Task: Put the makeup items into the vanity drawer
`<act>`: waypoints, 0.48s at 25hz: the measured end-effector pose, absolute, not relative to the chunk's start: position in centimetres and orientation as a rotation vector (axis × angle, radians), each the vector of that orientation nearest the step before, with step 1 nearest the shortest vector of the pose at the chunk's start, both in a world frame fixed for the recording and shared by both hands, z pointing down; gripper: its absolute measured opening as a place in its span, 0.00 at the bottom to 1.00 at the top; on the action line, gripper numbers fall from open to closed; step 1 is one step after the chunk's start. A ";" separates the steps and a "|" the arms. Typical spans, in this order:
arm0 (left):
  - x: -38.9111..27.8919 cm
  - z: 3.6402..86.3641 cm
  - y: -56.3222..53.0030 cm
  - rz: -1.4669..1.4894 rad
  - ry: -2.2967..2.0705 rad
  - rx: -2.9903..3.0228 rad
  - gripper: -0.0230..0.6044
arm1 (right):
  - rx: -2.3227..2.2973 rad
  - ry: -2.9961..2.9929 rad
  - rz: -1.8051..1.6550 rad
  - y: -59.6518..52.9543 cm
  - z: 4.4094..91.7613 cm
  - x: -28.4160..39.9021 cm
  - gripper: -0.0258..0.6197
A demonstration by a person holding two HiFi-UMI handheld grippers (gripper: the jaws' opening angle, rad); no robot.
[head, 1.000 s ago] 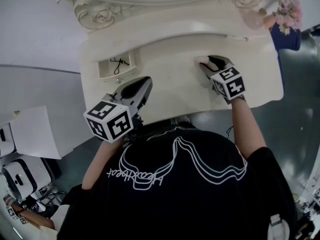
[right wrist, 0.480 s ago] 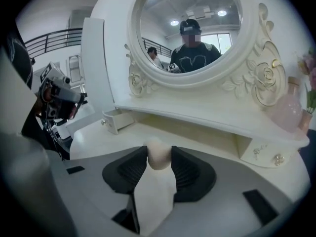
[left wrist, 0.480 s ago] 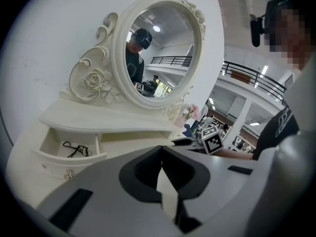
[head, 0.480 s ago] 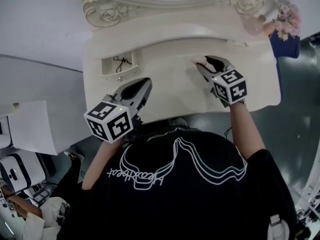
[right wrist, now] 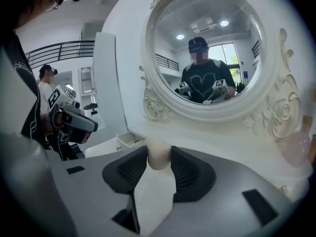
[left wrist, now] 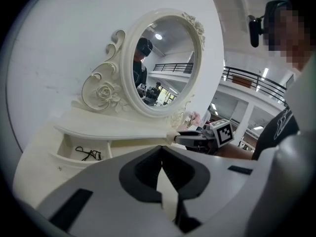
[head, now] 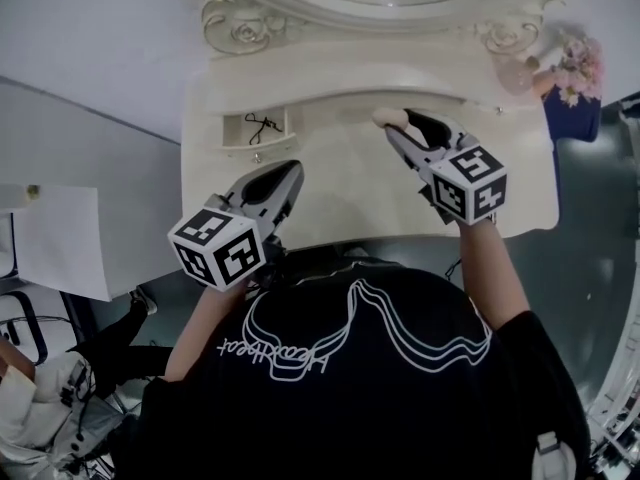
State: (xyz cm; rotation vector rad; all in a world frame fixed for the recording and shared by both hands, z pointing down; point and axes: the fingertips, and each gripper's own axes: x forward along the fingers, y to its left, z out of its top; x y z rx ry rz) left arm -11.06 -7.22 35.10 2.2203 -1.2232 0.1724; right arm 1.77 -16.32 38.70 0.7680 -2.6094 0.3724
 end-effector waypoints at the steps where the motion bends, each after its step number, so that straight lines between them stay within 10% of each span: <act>1: -11.6 34.9 -7.2 0.162 -1.236 2.217 0.05 | 0.751 -2.620 0.357 -16.2 38.1 1.0 0.28; 12: -17.5 34.4 -5.7 0.064 -1.368 2.156 0.05 | 0.542 -2.726 0.229 -14.2 33.7 -8.3 0.28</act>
